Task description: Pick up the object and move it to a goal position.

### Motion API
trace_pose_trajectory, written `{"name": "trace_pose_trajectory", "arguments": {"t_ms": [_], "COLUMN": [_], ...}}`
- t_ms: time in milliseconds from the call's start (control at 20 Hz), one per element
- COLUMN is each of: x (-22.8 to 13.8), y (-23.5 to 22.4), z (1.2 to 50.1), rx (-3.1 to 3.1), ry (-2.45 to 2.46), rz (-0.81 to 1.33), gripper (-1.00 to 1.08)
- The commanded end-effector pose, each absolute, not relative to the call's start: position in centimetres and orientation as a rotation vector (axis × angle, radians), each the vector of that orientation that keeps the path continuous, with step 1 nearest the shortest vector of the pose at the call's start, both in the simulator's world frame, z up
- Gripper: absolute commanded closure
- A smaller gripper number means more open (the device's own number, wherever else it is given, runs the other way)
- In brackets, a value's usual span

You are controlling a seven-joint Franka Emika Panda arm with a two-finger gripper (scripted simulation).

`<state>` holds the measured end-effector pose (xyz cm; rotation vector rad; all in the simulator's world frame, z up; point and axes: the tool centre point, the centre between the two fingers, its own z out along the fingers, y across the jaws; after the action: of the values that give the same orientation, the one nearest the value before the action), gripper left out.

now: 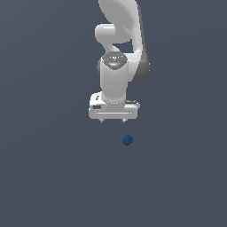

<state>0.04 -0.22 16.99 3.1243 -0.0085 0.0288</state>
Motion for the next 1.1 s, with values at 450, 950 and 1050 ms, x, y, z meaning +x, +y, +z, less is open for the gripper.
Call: {"name": "trace_pose_trajectory", "arguments": {"t_ms": [450,950,1050], "x": [0.6,2.0,2.2], "y": [1.1,5.0,5.7], "z": [15.6,11.1,10.3], "rx": [3.127,3.125,3.124], "ry": [-0.073,-0.265,-0.301], "rz": [0.024,0.011,0.008], "gripper": [-0.92,-0.92,-0.92]}}
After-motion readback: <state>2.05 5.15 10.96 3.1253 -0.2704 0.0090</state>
